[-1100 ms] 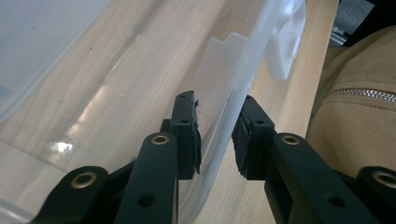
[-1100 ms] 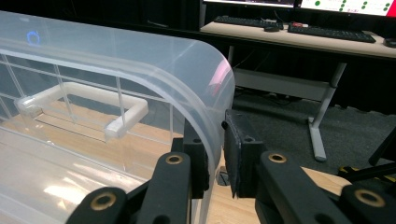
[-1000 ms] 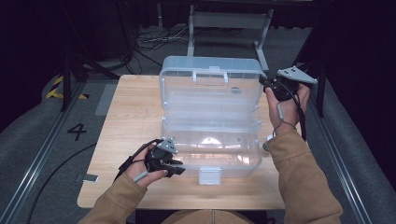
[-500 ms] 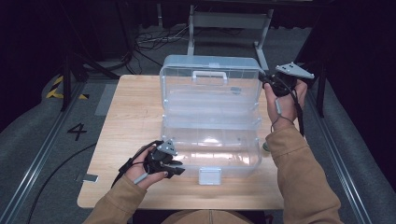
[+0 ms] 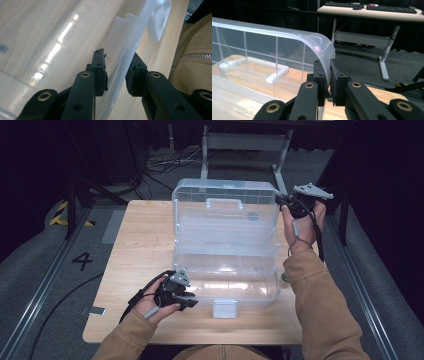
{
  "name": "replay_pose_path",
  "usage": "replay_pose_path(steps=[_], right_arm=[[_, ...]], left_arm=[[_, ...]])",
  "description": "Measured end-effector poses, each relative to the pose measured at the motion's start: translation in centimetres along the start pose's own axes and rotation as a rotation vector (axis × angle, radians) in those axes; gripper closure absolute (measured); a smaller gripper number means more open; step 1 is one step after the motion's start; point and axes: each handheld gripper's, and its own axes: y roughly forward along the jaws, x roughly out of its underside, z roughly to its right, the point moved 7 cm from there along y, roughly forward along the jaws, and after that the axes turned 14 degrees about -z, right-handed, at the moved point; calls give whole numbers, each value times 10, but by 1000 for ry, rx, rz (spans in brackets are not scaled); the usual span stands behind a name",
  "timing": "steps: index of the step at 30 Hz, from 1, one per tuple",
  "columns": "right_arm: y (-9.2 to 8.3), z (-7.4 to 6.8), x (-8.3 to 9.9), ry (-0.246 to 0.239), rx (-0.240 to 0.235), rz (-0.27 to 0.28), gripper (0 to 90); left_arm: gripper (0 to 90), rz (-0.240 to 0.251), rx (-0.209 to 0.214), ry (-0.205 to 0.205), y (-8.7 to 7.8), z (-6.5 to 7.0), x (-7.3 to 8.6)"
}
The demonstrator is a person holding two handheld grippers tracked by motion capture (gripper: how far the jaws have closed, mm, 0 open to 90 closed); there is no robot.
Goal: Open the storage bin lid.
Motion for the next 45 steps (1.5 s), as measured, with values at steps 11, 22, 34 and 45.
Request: replay_pose_path(steps=[11, 22, 34, 45], right_arm=[[17, 7, -3, 27, -34, -30, 843], [37, 13, -5, 44, -49, -57, 845], [54, 19, -2, 77, -79, -75, 844], [71, 25, 3, 109, -110, -101, 844]], left_arm=[[712, -8, 2, -21, 0, 1, 0], [711, -7, 2, -24, 0, 1, 0], [711, -10, 5, -26, 0, 1, 0], [711, -11, 6, -24, 0, 0, -1]])
